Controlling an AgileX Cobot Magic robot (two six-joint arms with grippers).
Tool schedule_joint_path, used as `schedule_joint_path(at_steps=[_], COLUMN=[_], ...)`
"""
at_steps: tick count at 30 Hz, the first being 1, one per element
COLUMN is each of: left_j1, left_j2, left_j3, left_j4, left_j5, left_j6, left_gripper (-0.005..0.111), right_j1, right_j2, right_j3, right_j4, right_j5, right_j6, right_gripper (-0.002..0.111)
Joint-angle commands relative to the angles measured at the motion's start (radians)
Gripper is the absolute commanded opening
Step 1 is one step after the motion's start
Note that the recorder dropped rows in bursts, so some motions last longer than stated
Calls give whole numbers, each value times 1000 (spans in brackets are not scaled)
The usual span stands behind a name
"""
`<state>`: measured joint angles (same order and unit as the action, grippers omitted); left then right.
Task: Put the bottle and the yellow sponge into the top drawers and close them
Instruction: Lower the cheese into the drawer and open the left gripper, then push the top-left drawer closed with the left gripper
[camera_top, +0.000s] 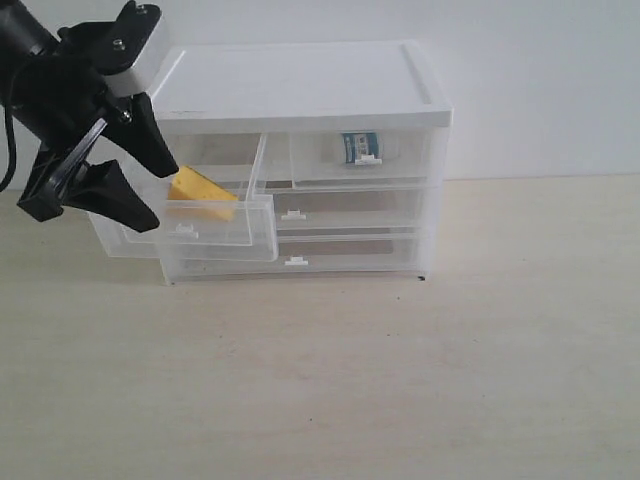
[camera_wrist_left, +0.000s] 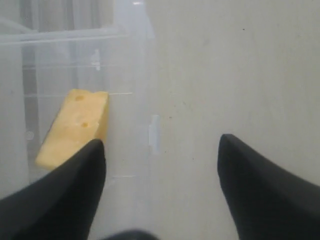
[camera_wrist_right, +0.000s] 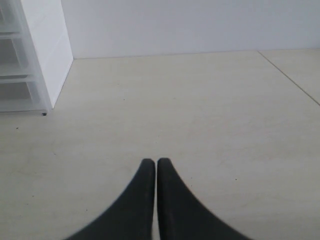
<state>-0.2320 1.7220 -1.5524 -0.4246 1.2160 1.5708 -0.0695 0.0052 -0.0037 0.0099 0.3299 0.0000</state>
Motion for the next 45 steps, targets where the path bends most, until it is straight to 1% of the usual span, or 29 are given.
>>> schedule_joint_path(at_steps=[1, 10, 14, 20, 22, 29, 30, 34, 37, 44, 45], left_j1=[2, 2, 2, 2, 2, 2, 2, 2, 2, 2, 2], left_j2=[-2, 49, 70, 86, 86, 86, 86, 86, 86, 86, 86], left_j3=[7, 7, 7, 7, 7, 7, 7, 7, 7, 7, 7], left_j4=[-14, -14, -14, -14, -14, -14, -18, -77, -126, -132, -132], left_j5=[5, 5, -4, -33, -35, -25, -24, -24, -58, -142, -182], left_j6=[20, 31, 31, 42, 47, 45, 42, 34, 13, -11, -11], left_gripper=[59, 58, 54, 52, 45, 7, 4, 4, 4, 4, 4], right_j1=[2, 2, 2, 2, 2, 2, 2, 2, 2, 2, 2], right_j2=[-5, -5, -5, -5, -5, -5, -5, -5, -5, -5, -5], right_j3=[4, 4, 4, 4, 4, 4, 4, 4, 4, 4, 4], right_j4=[0, 0, 0, 0, 0, 0, 0, 0, 0, 0, 0], right_j5=[-7, -7, -7, -7, -7, -7, -7, -7, -7, -7, -7], right_j6=[0, 0, 0, 0, 0, 0, 0, 0, 0, 0, 0], right_gripper=[0, 0, 0, 0, 0, 0, 0, 0, 0, 0, 0])
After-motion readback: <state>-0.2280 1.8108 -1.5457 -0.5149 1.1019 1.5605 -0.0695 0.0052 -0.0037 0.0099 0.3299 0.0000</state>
